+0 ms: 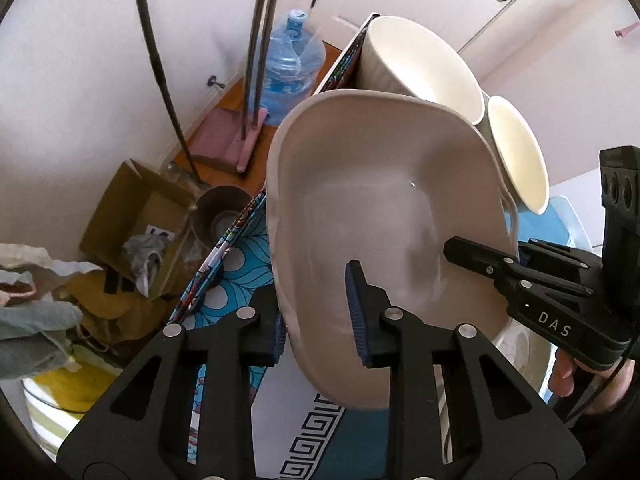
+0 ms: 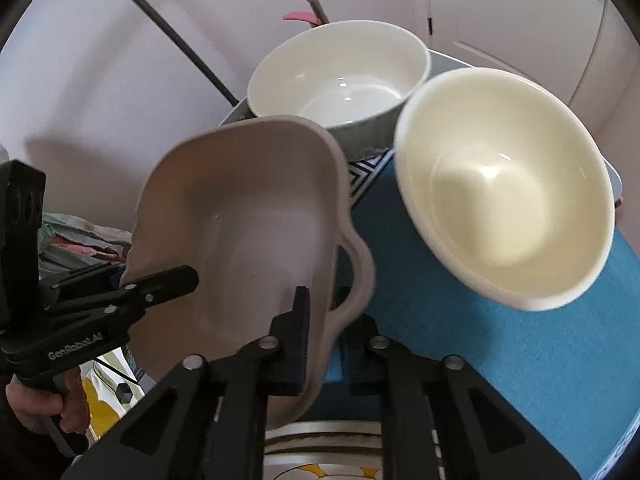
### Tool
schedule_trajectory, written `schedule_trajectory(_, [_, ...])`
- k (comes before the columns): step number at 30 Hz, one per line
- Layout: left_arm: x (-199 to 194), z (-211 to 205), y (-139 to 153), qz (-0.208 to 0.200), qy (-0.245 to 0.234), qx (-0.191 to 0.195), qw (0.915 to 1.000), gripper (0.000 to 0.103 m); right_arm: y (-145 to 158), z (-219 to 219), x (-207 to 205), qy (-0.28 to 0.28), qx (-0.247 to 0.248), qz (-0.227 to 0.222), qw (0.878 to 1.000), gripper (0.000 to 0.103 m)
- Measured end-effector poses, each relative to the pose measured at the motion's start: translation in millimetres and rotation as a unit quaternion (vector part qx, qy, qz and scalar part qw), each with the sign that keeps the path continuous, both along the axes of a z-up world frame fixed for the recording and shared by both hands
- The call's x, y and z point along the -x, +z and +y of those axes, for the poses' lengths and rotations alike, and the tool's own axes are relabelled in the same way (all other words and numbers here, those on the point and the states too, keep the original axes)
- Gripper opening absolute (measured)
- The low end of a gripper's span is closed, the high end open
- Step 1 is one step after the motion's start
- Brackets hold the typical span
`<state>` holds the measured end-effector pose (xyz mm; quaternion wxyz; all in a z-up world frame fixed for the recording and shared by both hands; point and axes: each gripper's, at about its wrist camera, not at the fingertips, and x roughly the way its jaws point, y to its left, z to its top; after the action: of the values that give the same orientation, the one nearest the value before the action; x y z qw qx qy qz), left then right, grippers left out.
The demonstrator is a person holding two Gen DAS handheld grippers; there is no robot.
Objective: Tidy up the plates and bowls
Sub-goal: 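Grasp the rim of the beige square bowl with both grippers, then lift the beige square bowl and carry it across the table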
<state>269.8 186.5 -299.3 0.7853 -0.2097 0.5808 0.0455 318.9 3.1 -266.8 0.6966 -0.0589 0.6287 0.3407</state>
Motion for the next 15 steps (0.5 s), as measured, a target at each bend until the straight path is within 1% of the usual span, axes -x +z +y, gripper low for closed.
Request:
schedule_trajectory(3, [2.3,-1.8,6.8,-0.005,-0.009,-0.014,0.9998,0.024,3.4,0.4,2.3,-0.004,-0.002,-0.006,1.000,0.011])
schedule_trajectory(6, [4.5,-5.5,19.9,-0.017,-0.016,-0.028,0.9993,0.024,11.1,1.7,6.8,-0.003,-0.005,-0.018,1.000,0.011])
schedule_trajectory(11, [7.9,-20.8,54.3,-0.046,-0.036,-0.056,0.9967,0.024,41.0,-16.4,14.1,-0.022,-0.023,-0.042,0.999,0.011])
schedule_trajectory(15, [11.0,-42.9,83.1,-0.070,-0.057,-0.068,0.9936,0.024,73.6,-47.5,24.3,-0.052,-0.039,-0.070,0.995,0.011])
